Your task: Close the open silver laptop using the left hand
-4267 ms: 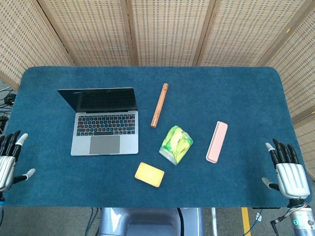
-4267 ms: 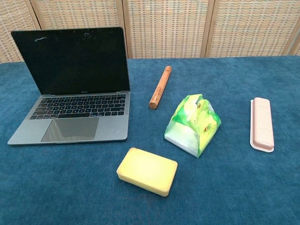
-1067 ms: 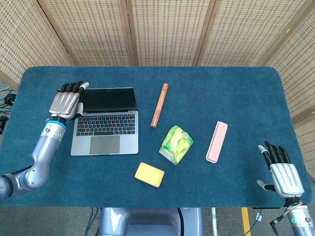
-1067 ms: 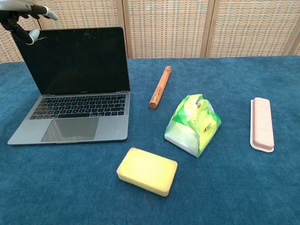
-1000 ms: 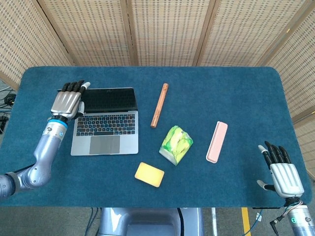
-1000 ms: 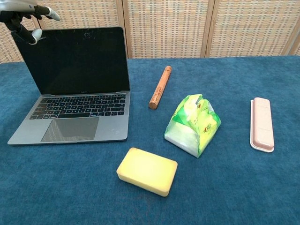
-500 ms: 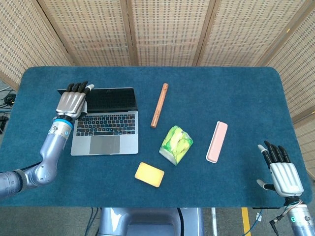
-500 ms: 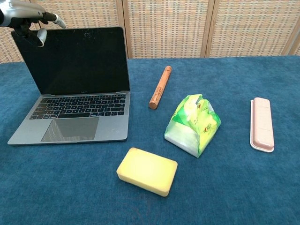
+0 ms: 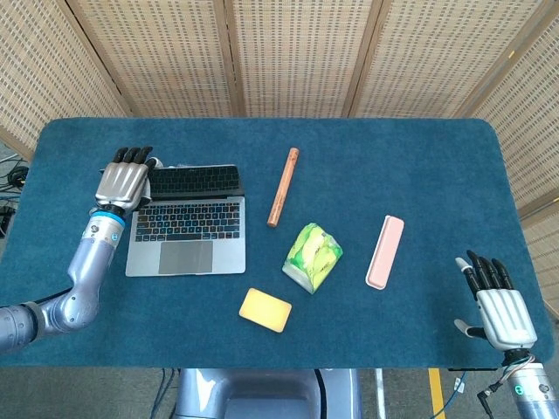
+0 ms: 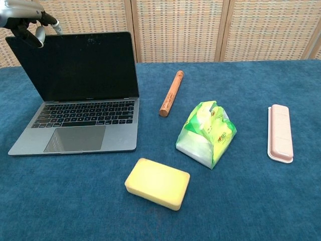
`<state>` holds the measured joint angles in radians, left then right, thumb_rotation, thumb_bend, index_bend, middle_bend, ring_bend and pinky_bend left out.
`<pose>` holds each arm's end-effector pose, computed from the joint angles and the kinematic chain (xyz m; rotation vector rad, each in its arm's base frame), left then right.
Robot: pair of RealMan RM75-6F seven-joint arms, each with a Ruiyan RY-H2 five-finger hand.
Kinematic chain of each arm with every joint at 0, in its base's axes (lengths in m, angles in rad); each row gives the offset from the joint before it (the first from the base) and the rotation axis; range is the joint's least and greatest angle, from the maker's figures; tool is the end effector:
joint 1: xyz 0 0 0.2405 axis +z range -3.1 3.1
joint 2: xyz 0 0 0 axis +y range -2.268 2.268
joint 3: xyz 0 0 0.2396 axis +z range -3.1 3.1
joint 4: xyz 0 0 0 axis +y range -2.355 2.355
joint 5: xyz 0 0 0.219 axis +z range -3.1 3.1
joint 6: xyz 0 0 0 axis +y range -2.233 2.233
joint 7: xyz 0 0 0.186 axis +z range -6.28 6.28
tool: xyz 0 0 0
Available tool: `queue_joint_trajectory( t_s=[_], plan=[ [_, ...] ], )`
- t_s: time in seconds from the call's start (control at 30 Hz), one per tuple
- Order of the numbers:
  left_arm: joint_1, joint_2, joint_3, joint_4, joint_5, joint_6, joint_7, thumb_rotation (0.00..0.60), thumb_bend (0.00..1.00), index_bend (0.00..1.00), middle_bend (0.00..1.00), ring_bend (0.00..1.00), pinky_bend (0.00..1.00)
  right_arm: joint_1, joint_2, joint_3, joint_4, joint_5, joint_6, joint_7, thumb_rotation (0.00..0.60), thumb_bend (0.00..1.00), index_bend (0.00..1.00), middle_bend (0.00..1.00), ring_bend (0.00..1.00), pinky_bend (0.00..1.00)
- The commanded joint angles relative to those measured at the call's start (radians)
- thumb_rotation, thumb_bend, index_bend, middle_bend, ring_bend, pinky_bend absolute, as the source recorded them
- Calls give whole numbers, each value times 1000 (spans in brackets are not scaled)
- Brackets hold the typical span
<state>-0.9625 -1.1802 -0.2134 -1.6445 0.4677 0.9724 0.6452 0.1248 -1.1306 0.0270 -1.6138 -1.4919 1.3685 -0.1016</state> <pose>-0.1405 0.4436 0.0874 -1.5956 -0.9102 -0.6281 -0.3010 -0.2277 0.1163 1.5120 -0.9128 0.7804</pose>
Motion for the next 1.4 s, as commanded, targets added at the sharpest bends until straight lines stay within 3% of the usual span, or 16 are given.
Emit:
queue_joint_trajectory(
  t_s=[0.03,0.73,1.07,1.4],
  plan=[
    [2,6,3,-9,19,4,-7,600,919,281,102,76,43,1,0,1,0,1,0,1,600,62,0,0,0,0],
    [5,35,35,-66,40,-8,-31,600,982,427,253,195,184,1,4,-1,-2,1,2,5,600,78,0,0,0,0],
    [14,52,47,-98,74,-25,-67,600,984,441,265,208,207,1,5,-1,-3,2,2,4,600,79,0,0,0,0],
    [26,66,98,-169,117,11,-28,600,982,442,265,208,207,0,6,-2,-4,-2,6,6,600,78,0,0,0,0]
  ],
)
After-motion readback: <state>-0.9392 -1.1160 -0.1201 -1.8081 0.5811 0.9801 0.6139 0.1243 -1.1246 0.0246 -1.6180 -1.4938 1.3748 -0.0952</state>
